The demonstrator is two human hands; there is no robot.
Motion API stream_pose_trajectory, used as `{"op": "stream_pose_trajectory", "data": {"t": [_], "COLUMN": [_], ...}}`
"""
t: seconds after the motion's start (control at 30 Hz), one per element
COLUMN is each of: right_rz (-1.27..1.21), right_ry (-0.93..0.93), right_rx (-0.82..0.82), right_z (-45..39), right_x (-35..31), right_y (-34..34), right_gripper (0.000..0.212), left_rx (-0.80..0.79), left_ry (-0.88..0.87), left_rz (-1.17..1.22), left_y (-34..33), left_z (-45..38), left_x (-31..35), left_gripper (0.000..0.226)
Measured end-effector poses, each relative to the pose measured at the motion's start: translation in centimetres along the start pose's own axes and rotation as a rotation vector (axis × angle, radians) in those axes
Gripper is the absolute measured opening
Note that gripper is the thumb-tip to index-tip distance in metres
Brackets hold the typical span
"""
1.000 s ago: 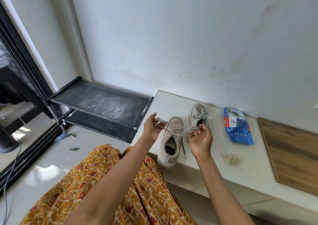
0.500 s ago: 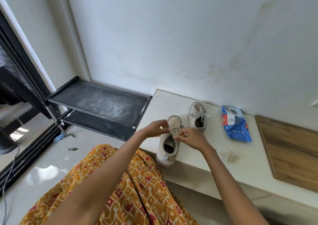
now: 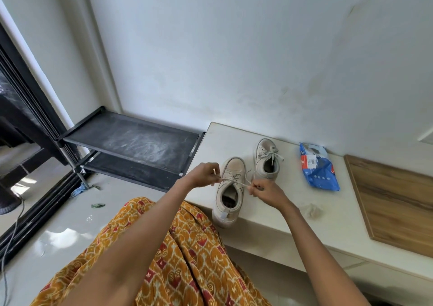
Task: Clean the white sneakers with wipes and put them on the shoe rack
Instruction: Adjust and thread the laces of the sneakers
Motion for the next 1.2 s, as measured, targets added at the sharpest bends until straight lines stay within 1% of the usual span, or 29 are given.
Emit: {"op": "stream_pose_trajectory", "data": {"t": [0.03, 0.1, 0.13, 0.17, 0.2, 0.23, 0.27, 0.3, 0.33, 0.37, 0.4, 0.43, 0.5, 0.57, 0.67, 0.7, 0.8, 0.83, 0.87, 0.93, 1.0, 1.07, 1.13, 1.2], "right_rz": [0.004, 0.12, 0.176, 0.175, 0.14, 0.115, 0.105, 0.059, -0.05, -0.202, -0.338, -0.44, -0.61, -0.757, -0.909, -0.981, -1.337, -1.394, -1.392, -1.288, -1.078, -0.805, -0.529, -0.361], "right_ry": [0.0, 0.009, -0.004, -0.035, -0.094, -0.169, -0.251, -0.328, -0.396, -0.442, -0.453, -0.427, -0.336, -0.27, -0.25, -0.241, -0.196, -0.169, -0.148, -0.116, -0.095, -0.053, -0.012, 0.006], "right_rx": [-0.001, 0.053, 0.127, 0.231, 0.33, 0.39, 0.381, 0.316, 0.234, 0.159, 0.121, 0.117, 0.184, 0.263, 0.311, 0.34, 0.434, 0.441, 0.431, 0.382, 0.328, 0.275, 0.23, 0.205], "right_z": [0.0, -0.1, 0.0, 0.3, 0.6, 0.9, 1.2, 1.3, 1.5, 1.6, 1.7, 1.6, 1.2, 0.7, 0.1, -0.1, -0.3, -0.4, -0.5, -0.3, -0.3, -0.6, -1.0, -1.3], "right_x": [0.0, 0.0, 0.0, -0.2, -0.5, -0.7, -1.0, -1.2, -1.4, -1.8, -2.0, -2.3, -2.8, -3.7, -5.1, -5.3, -6.1, -6.0, -5.7, -5.1, -4.5, -4.6, -5.0, -5.0], "right_y": [0.0, -0.1, -0.3, -0.4, -0.5, -0.7, -0.9, -1.3, -1.8, -2.5, -3.0, -3.6, -4.3, -4.6, -4.6, -4.7, -4.9, -4.9, -5.0, -5.0, -4.9, -4.2, -3.7, -3.8], "right_gripper": [0.023, 0.019, 0.021, 0.026, 0.031, 0.035, 0.041, 0.049, 0.057, 0.061, 0.061, 0.057, 0.043, 0.031, 0.015, 0.013, 0.017, 0.02, 0.023, 0.028, 0.03, 0.033, 0.033, 0.032], "left_rx": [-0.023, -0.083, -0.097, -0.094, -0.079, -0.062, -0.039, -0.016, 0.002, 0.01, 0.007, -0.001, -0.002, 0.022, 0.06, 0.072, 0.108, 0.112, 0.114, 0.136, 0.167, 0.17, 0.144, 0.081], "left_ry": [0.03, 0.047, 0.032, 0.014, 0.002, -0.003, -0.007, -0.014, -0.027, -0.05, -0.077, -0.103, -0.127, -0.115, -0.107, -0.102, -0.036, -0.017, -0.007, 0.005, 0.015, 0.021, 0.033, 0.056], "left_rz": [0.017, 0.02, -0.003, -0.026, -0.028, -0.008, 0.023, 0.055, 0.084, 0.102, 0.105, 0.088, 0.013, -0.013, -0.037, -0.029, 0.105, 0.129, 0.131, 0.125, 0.123, 0.103, 0.103, 0.099], "left_y": [-0.1, 0.0, 0.0, 0.0, 0.1, 0.2, 0.2, 0.2, 0.1, 0.1, 0.1, 0.0, -0.3, -0.5, -0.6, -0.6, -0.7, -0.8, -0.9, -1.2, -1.3, -1.4, -1.4, -1.2], "left_z": [0.4, 1.0, 1.3, 1.4, 1.5, 1.4, 1.4, 1.3, 1.3, 1.3, 1.2, 1.1, 0.8, 0.5, 0.4, 0.4, 0.6, 0.7, 0.9, 1.0, 0.9, 0.7, 0.6, 0.6], "left_x": [-0.2, -1.0, -1.4, -1.6, -1.6, -1.4, -1.0, -0.5, 0.3, 1.1, 1.8, 2.5, 3.2, 3.3, 3.5, 3.5, 2.7, 2.2, 1.8, 1.2, 1.1, 1.3, 1.5, 1.2], "left_gripper": [0.022, 0.034, 0.036, 0.035, 0.032, 0.028, 0.025, 0.021, 0.019, 0.021, 0.026, 0.028, 0.028, 0.024, 0.021, 0.021, 0.022, 0.02, 0.018, 0.014, 0.011, 0.011, 0.011, 0.015]}}
Point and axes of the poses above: each hand's wrist, its own z-axis away from the middle knuckle, its own y-axis out of the back of the hand, x = y × z, the point moved 1 cm from there along -z, towards the middle knuckle, and after that the axes turned 13 degrees about -z, right-handed, at the moved point
